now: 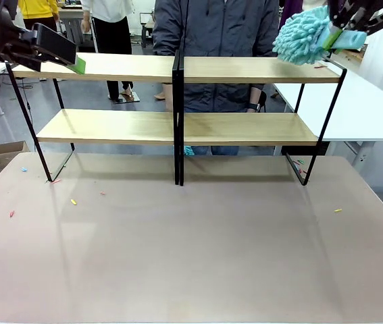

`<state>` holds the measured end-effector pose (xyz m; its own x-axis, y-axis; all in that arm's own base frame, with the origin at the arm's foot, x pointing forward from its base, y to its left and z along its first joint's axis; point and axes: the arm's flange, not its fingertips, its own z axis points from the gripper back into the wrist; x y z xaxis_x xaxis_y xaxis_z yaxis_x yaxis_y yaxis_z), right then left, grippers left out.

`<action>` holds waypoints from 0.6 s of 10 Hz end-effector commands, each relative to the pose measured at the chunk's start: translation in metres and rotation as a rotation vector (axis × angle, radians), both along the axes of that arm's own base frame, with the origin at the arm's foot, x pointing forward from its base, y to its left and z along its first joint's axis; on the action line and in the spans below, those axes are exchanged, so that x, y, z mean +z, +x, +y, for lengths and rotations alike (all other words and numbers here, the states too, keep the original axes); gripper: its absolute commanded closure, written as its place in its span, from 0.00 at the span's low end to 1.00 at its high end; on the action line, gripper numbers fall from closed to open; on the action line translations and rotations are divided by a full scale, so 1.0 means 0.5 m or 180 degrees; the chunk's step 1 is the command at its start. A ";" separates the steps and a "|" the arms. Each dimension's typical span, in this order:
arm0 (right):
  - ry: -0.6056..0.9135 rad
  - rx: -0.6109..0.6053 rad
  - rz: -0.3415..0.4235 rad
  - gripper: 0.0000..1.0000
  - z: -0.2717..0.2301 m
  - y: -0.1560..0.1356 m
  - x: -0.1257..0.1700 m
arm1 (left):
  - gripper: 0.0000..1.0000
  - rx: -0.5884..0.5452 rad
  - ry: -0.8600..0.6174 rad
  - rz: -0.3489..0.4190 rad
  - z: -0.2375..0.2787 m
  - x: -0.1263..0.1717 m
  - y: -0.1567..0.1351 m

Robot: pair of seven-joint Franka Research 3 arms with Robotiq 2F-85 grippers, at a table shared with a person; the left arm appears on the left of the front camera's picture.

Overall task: Clean the shelves.
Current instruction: Clean another randomly selected level of the Shelf with the Duster.

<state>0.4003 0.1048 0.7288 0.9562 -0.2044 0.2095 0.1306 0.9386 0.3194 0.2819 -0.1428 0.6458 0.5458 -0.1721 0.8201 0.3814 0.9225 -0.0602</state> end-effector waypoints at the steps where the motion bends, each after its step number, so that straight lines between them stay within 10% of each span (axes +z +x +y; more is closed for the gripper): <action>1: 0.0348 0.0476 -0.0044 0.88 -0.028 -0.022 0.001 | 0.00 -0.0008 -0.0023 -0.0023 0.002 -0.001 0.001; 4: 0.0967 0.1805 -0.0648 0.88 -0.133 -0.097 0.072 | 0.00 -0.0008 -0.0023 -0.0023 0.002 -0.001 0.001; 6: 0.0765 0.1659 -0.1284 0.88 -0.255 -0.172 0.125 | 0.00 -0.0008 -0.0023 -0.0023 0.002 -0.001 0.001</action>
<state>0.3253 0.0023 0.7917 0.8231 0.2273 0.5204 -0.4912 0.7449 0.4516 0.2816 -0.1431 0.6462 0.5447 -0.1727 0.8207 0.3819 0.9223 -0.0594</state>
